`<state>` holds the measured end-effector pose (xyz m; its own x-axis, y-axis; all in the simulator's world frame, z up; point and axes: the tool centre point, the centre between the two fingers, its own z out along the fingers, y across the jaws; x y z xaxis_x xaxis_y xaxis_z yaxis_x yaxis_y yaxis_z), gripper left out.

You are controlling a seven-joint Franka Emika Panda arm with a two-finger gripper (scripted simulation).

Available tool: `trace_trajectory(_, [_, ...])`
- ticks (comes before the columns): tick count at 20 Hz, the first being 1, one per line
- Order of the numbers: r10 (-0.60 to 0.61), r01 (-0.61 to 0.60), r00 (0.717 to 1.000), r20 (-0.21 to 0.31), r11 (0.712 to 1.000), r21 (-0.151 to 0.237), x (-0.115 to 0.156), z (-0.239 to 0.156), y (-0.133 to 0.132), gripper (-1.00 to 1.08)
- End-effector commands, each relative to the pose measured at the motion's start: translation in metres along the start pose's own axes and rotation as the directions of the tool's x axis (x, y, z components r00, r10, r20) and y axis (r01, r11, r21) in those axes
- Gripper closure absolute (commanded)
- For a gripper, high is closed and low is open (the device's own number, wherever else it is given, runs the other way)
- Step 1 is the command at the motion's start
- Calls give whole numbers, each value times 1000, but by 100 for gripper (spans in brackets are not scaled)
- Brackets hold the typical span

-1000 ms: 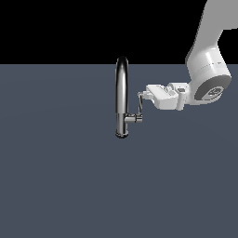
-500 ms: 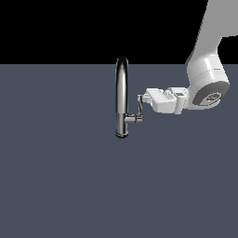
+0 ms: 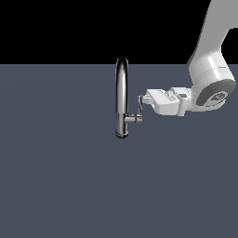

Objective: Turn on the faucet by rotating a designated handle.

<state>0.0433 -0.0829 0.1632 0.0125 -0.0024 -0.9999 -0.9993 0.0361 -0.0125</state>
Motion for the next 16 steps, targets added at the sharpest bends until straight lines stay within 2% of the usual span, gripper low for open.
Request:
trace_trajectory(1, [1,-1,1000,1,1000,-2,-1,0,8,108])
trace_trajectory(12, [1,-1,1000,2,1000,-1,-5,0,36,108])
trace_trajectory(13, [-2,2,1000,-6,1000,11,-3,-5,31,108])
trace_trajectory(16, [-1,1,1000,-5,1000,9,4,-4,42,108])
